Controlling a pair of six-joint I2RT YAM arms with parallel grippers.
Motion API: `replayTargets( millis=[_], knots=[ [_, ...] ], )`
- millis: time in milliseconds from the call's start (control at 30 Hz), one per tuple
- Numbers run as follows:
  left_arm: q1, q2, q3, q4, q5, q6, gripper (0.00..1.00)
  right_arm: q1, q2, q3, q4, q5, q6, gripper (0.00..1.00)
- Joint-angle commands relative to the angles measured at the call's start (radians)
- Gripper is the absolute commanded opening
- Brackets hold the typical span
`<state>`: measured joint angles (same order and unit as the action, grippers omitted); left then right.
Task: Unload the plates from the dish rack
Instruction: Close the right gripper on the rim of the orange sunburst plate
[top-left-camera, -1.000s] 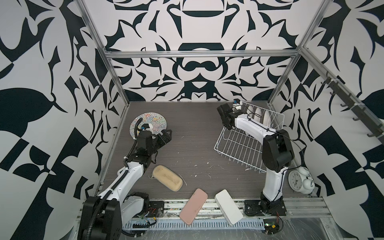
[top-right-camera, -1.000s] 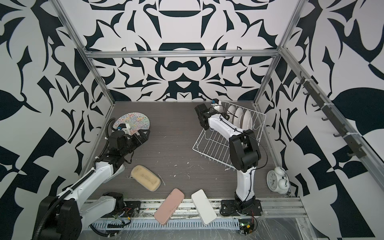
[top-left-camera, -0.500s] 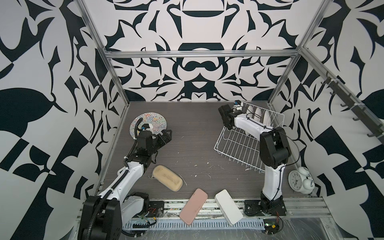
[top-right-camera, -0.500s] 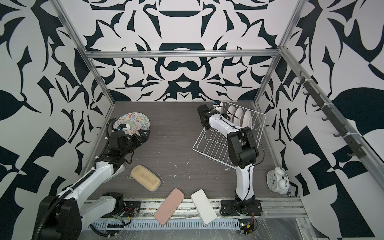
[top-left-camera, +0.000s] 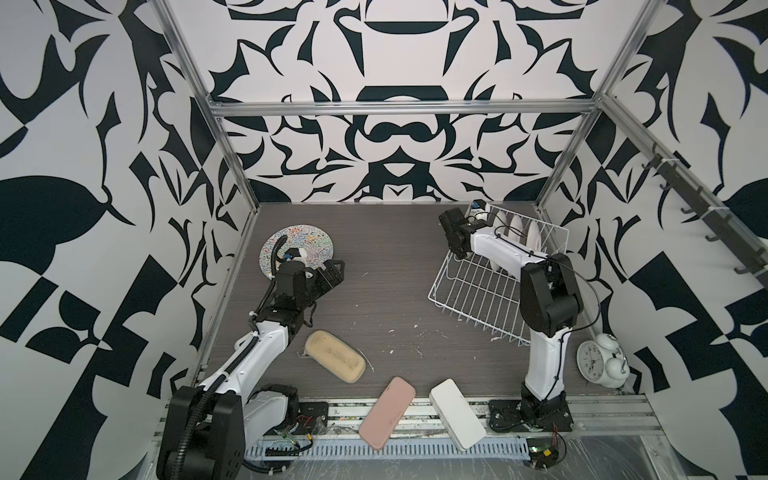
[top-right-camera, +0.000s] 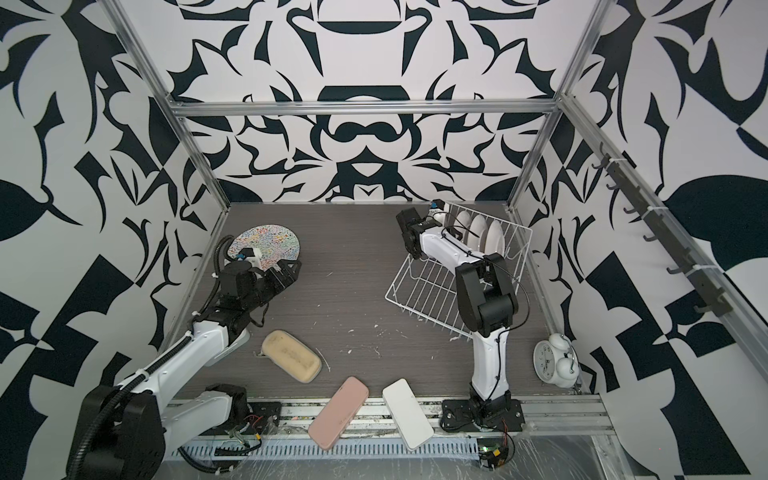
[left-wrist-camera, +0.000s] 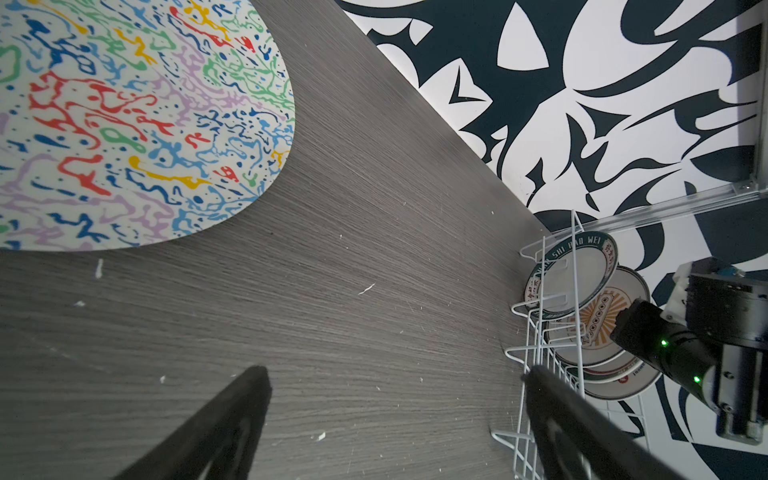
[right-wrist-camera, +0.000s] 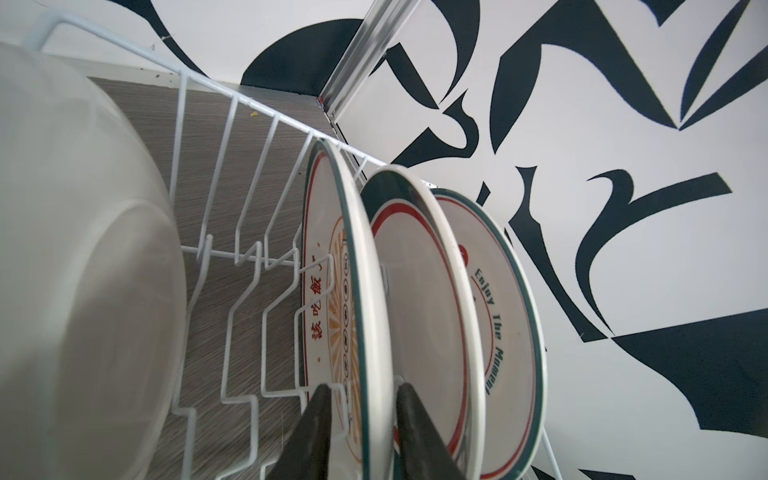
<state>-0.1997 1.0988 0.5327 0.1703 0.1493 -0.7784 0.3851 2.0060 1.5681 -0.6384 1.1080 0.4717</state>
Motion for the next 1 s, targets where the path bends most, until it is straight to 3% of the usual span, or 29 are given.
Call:
replayTargets(
  millis=[0,433,733,967],
  knots=[
    [-0.004,0.003,0.033,0.003,0.007,-0.001,1.0,-0.003,-0.012,0.027,0.002,0.045,0.019,0.28],
    [-0.003,0.007,0.044,-0.002,0.007,-0.001,1.0,-0.004,-0.009,0.029,0.0,0.081,-0.002,0.19],
    [-0.003,-0.004,0.047,-0.017,0.006,-0.001,1.0,-0.004,-0.013,0.028,0.008,0.092,-0.019,0.05],
    [-0.003,-0.008,0.047,-0.02,0.004,-0.002,1.0,-0.003,-0.018,0.025,0.009,0.096,-0.027,0.02]
  ],
)
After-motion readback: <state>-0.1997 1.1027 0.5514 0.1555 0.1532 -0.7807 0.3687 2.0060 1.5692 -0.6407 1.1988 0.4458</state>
